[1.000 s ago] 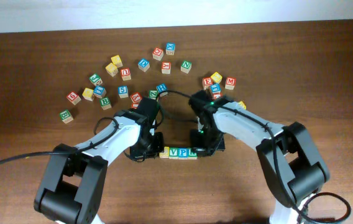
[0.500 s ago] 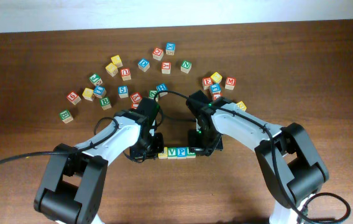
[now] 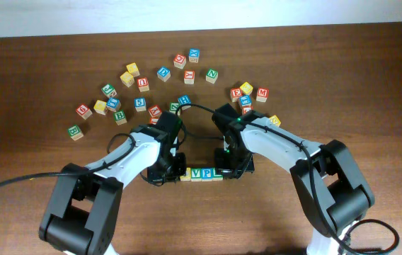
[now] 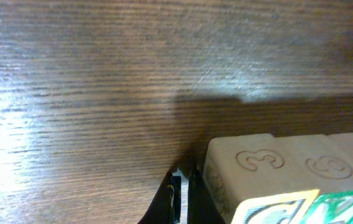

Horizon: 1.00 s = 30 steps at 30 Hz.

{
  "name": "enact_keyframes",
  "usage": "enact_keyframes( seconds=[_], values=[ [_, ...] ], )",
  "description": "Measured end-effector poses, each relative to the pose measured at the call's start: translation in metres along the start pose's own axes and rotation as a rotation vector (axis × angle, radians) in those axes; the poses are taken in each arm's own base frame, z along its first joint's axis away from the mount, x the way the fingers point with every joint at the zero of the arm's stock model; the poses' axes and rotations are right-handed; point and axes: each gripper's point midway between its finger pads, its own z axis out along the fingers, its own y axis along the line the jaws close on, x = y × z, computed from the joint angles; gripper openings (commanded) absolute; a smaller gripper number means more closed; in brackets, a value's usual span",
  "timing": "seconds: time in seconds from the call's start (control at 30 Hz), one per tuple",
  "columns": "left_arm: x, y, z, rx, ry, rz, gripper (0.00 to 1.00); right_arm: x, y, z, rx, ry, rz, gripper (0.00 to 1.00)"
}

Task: Spell out CVPR
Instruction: 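Raise both grippers away from the aligned C V P R row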

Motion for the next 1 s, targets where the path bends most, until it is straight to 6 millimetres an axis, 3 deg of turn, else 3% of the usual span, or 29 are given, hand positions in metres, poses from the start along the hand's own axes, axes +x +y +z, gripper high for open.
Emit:
enact_keyframes(
  seconds=[0.1, 0.2, 0.4, 0.5, 0.63, 0.77, 0.9, 1.0],
  values=[
    [0.005, 0.014, -0.003, -0.063, 0.032, -0.013, 0.0, 0.003, -0.006, -0.001, 0.016, 0.018, 0.013, 0.04],
    [-0.007, 0.024, -0.011, -0.096, 0.013, -0.038, 0.0, 0.005, -0.022, -0.007, 0.034, 0.048, 0.07, 0.04],
    [-0.039, 0.009, -0.034, -0.064, -0.082, -0.029, 0.0, -0.011, -0.038, -0.035, 0.019, 0.043, 0.098, 0.04],
    [-0.052, -0.004, -0.041, -0.013, -0.124, -0.018, 0.0, -0.021, -0.033, -0.065, -0.023, -0.043, 0.082, 0.04],
    [-0.053, -0.022, -0.041, 0.044, -0.133, -0.003, 0.0, -0.017, -0.022, -0.106, -0.076, -0.164, 0.04, 0.04],
    [-0.048, -0.042, -0.038, 0.062, -0.143, 0.046, 0.0, 0.003, -0.012, -0.161, -0.138, -0.312, -0.008, 0.04],
    [-0.046, -0.038, -0.037, 0.042, -0.137, 0.004, 0.0, 0.026, -0.007, -0.208, -0.201, -0.458, -0.056, 0.04],
    [-0.047, -0.038, -0.037, 0.039, -0.139, -0.003, 0.0, 0.041, -0.006, -0.228, -0.229, -0.522, -0.078, 0.04]
  ],
)
